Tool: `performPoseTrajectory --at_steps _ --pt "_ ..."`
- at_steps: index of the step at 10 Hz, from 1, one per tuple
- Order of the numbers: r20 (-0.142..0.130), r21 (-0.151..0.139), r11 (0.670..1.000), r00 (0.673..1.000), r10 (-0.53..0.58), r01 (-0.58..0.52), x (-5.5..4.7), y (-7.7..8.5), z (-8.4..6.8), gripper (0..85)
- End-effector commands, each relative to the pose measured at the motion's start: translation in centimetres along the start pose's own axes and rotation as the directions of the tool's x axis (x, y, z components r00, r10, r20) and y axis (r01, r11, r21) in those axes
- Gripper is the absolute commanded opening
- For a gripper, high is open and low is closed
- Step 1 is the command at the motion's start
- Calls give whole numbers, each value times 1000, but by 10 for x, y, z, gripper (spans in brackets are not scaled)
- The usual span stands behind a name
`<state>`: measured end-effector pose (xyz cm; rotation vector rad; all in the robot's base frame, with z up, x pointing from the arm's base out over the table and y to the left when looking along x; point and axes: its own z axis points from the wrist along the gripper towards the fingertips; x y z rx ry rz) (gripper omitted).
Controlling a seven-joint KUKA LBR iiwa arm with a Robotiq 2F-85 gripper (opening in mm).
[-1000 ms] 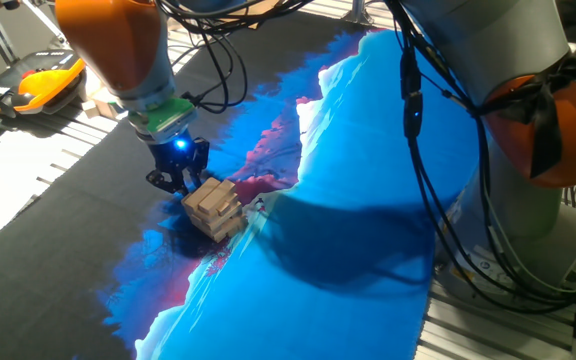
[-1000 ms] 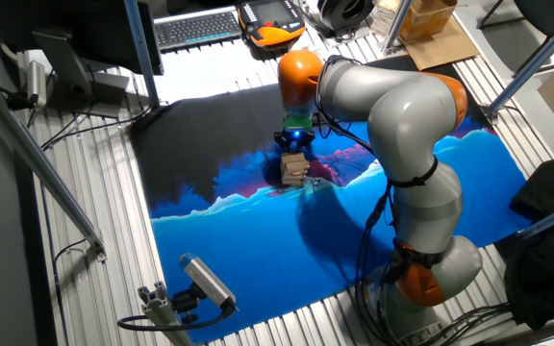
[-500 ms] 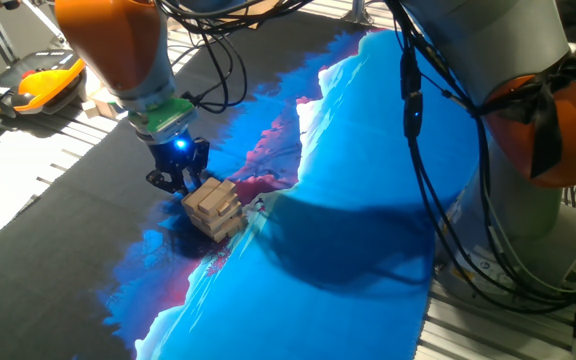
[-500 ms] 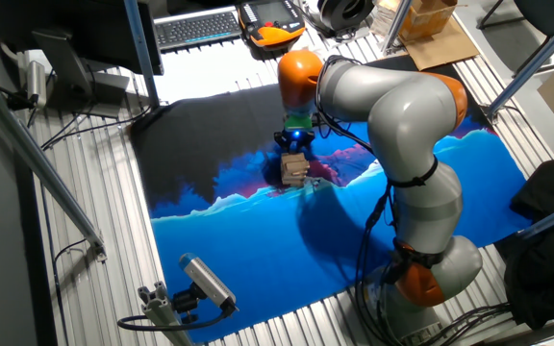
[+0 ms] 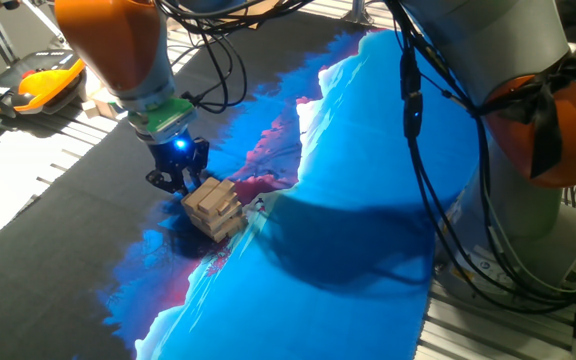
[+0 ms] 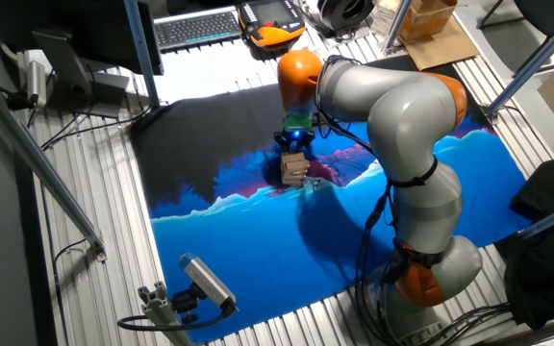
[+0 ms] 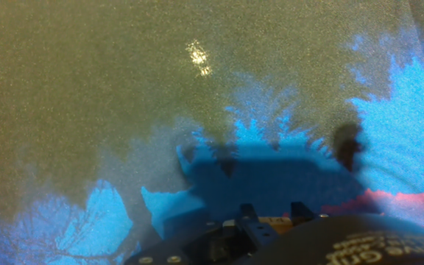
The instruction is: Play Jenga
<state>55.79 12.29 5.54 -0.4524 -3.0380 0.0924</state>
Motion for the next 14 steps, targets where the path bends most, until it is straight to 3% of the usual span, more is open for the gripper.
performPoseTrajectory --at_steps 1,14 --pt "0 0 1000 1000 -1 1 0 0 0 170" --pt "-1 -1 1000 1000 -1 1 -3 0 -2 170"
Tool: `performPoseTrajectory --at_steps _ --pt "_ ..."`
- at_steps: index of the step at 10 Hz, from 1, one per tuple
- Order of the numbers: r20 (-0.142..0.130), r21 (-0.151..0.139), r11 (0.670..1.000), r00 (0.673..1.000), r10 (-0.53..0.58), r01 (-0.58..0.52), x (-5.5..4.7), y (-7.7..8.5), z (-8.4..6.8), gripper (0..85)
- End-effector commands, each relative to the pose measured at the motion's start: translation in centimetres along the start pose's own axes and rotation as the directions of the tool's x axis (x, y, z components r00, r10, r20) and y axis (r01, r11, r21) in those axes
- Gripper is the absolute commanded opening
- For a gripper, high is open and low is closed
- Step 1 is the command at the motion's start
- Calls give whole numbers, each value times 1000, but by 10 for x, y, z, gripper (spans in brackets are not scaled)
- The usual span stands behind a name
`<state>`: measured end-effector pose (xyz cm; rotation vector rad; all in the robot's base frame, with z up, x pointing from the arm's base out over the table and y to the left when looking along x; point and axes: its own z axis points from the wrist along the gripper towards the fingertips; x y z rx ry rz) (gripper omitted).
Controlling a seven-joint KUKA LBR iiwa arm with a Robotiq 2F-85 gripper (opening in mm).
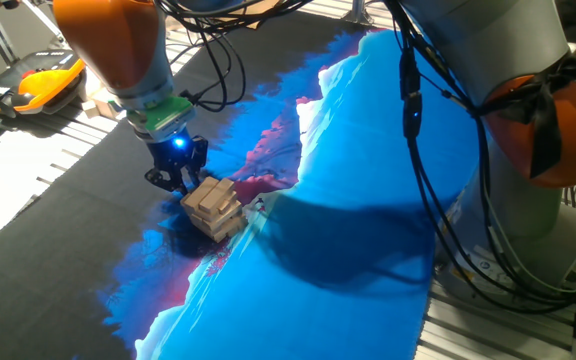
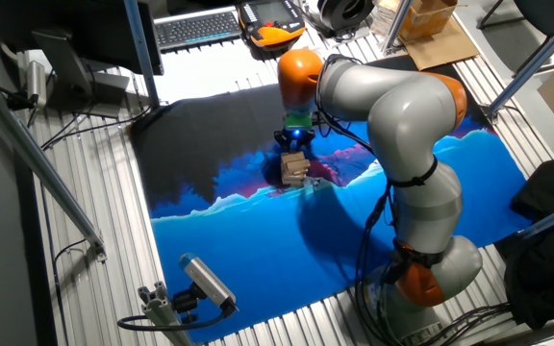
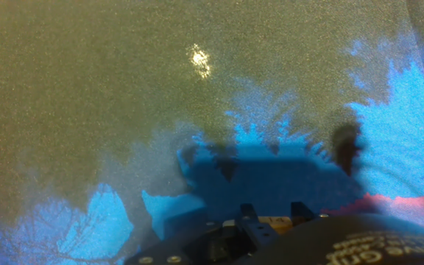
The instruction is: Play Jenga
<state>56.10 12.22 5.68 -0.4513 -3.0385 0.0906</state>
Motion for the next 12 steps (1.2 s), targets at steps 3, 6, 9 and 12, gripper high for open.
performPoseTrajectory --at_steps 3,6,9,12 --pt "1 0 1000 1000 0 0 -1 0 0 170" --pt "3 1 1000 1000 0 0 -1 0 0 170" --pt "5 3 1000 1000 0 0 -2 0 1 170" --pt "5 3 1000 1000 -1 1 -5 0 1 170"
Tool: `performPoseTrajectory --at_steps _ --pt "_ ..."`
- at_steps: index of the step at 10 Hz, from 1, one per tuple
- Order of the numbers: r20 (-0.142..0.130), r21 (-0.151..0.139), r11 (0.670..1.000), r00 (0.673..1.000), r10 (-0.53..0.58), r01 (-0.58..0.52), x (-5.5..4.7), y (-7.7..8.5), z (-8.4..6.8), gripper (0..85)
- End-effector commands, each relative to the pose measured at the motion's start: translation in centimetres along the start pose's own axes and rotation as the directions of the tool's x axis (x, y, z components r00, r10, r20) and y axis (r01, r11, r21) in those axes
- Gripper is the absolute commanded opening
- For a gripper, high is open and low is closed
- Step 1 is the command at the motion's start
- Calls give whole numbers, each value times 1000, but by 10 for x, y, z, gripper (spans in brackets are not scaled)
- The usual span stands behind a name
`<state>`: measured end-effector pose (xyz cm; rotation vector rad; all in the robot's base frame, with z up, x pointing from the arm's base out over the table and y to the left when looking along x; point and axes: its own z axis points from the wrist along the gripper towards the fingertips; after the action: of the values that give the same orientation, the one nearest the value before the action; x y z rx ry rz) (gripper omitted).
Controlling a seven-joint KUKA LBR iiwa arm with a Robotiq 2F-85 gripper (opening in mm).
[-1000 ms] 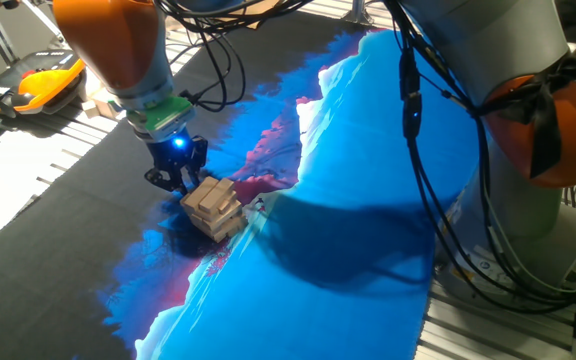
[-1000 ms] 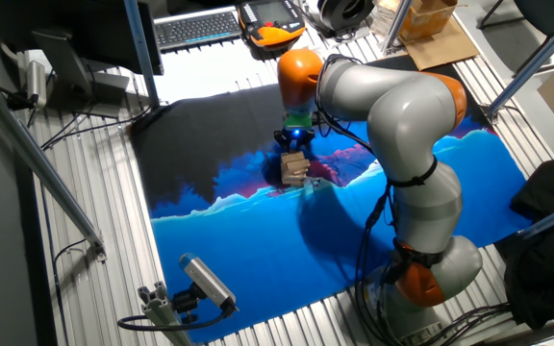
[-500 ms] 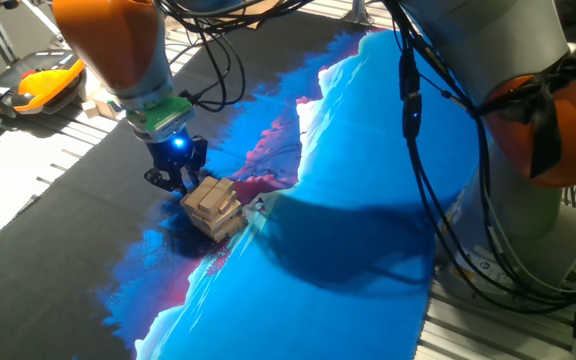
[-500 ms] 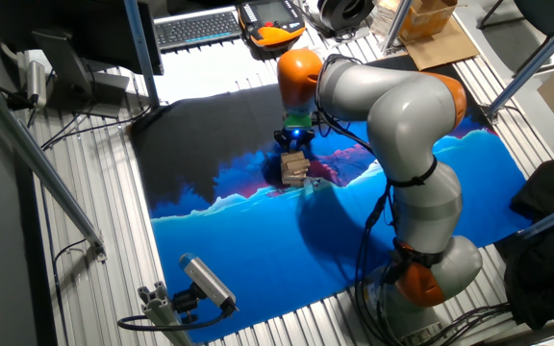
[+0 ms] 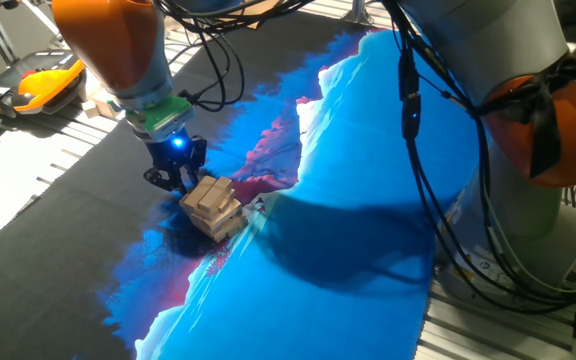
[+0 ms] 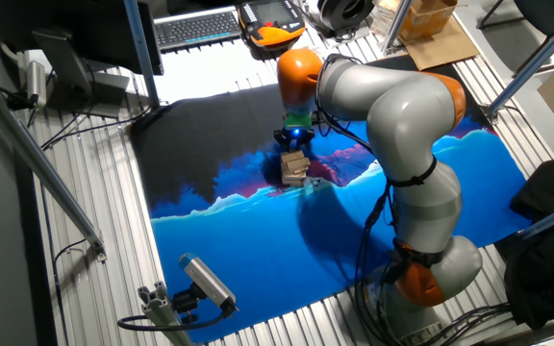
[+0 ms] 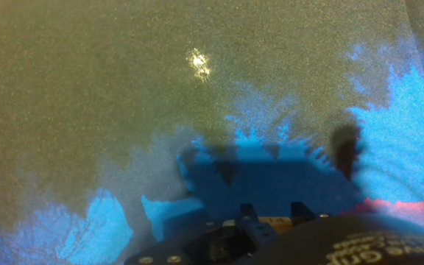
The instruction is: Play Jenga
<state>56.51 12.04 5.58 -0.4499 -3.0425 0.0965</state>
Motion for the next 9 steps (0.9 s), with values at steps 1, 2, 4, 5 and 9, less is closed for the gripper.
performPoseTrajectory --at_steps 1,2,4,5,9 --pt "0 0 1000 1000 0 0 0 0 0 170" --pt "1 1 1000 1000 0 0 0 0 0 170" --pt "2 0 1000 1000 0 0 -1 0 1 170" --pt "2 0 1000 1000 0 0 -1 0 0 170" --pt "-1 0 1000 1000 1 -1 1 0 -2 170"
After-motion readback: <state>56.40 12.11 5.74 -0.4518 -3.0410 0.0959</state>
